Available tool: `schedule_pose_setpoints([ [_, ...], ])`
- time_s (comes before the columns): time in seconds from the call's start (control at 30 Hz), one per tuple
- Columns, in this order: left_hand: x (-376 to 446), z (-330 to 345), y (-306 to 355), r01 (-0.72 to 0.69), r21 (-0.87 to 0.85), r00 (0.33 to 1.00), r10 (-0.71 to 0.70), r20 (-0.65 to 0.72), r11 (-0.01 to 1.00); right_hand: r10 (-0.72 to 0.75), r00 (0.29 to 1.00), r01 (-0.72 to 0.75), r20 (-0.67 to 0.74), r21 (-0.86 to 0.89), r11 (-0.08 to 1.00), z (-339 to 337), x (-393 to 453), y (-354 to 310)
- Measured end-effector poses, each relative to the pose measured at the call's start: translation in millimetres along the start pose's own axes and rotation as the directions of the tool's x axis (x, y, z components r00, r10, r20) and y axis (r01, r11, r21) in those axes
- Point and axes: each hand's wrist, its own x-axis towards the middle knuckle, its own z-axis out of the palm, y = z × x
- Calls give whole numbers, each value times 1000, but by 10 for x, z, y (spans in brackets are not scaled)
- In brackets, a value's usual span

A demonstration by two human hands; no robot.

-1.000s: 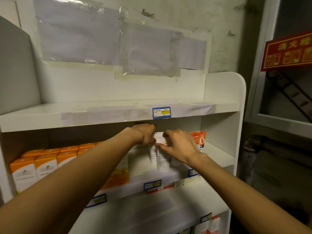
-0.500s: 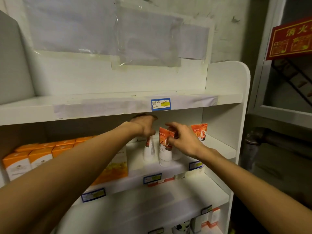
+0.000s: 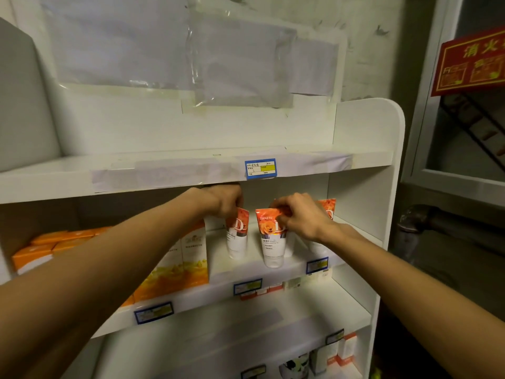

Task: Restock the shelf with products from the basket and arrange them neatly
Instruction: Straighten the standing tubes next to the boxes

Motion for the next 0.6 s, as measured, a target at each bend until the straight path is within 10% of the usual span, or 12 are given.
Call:
schedule_pose_setpoints([
  [0.6, -76, -27, -134, -55, -163, 993, 71, 98, 985, 37, 997, -45, 68, 119, 992, -10, 235, -80],
])
